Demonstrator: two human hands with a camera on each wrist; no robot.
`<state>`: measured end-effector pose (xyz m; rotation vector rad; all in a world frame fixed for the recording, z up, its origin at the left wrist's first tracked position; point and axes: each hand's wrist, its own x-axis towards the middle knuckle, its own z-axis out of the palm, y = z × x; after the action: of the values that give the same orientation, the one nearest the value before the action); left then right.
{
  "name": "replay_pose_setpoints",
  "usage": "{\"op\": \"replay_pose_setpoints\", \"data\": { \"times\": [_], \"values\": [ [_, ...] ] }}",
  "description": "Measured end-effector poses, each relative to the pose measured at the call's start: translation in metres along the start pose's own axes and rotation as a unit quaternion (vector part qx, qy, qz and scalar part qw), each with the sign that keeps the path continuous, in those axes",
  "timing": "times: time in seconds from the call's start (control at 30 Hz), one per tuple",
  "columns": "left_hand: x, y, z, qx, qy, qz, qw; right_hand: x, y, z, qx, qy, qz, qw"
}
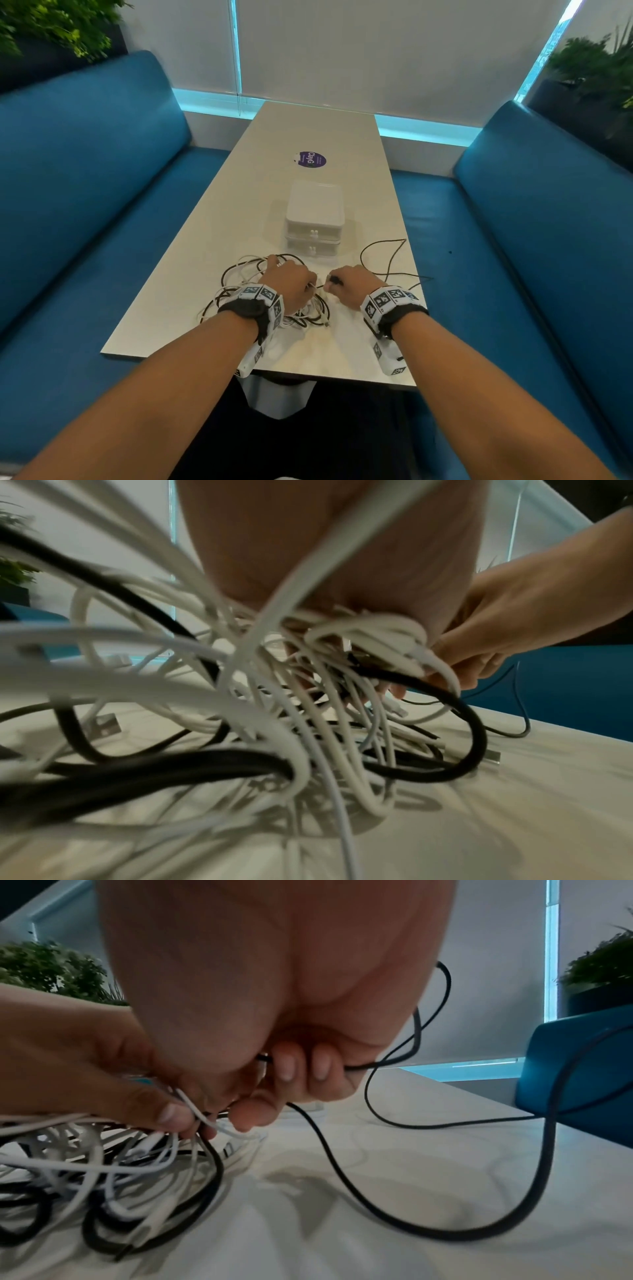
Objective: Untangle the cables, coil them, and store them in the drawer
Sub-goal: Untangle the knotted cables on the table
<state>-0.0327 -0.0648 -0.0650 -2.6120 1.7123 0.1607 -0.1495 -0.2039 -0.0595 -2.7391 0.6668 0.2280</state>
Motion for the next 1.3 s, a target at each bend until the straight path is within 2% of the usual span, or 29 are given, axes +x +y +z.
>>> {"op": "replay_pose_setpoints", "data": {
  "times": [0.13,0.27,0.33,0.43,0.5,0.6,0.73,0.83,0.97,1.1,1.3],
  "values": [
    [-0.001,-0.005,0.0,-0.025,0.01,0.004,1.0,-0.003,0.0,-0.003,-0.004,0.008,0.017,1.0],
    [-0.003,-0.025,0.002,-0.043,-0.01,-0.031,0.999,-0.009,0.017,-0.013,0.026,0.069,0.064,0.995],
    [-0.006,-0.033,0.003,-0.036,-0.015,-0.041,0.998,-0.014,0.028,-0.021,-0.013,0.099,0.131,0.986],
    [-0.007,-0.031,0.001,-0.015,0.005,-0.032,0.999,-0.026,0.04,-0.031,-0.128,0.068,0.206,0.968],
    [-0.005,-0.025,-0.002,0.002,0.026,-0.033,0.999,-0.03,0.04,-0.029,-0.156,0.051,0.226,0.96],
    [-0.004,-0.013,-0.008,0.016,0.068,-0.02,0.997,-0.028,0.032,-0.02,-0.099,0.067,0.226,0.967],
    [-0.002,0.001,-0.02,-0.017,0.089,0.047,0.995,-0.02,0.013,-0.004,-0.027,0.039,0.129,0.991],
    [-0.001,0.007,-0.024,-0.007,0.052,0.096,0.994,-0.015,-0.001,0.006,0.002,0.018,0.065,0.998],
    [-0.002,0.006,-0.015,-0.009,-0.007,0.075,0.997,-0.013,-0.007,0.015,0.007,-0.001,0.041,0.999],
    [-0.005,0.003,-0.005,0.006,-0.034,0.074,0.997,-0.012,-0.004,0.015,-0.035,-0.015,0.041,0.998],
    [-0.003,0.009,-0.002,0.048,-0.068,0.074,0.994,-0.018,0.021,-0.001,-0.163,-0.015,0.126,0.978]
  ]
}}
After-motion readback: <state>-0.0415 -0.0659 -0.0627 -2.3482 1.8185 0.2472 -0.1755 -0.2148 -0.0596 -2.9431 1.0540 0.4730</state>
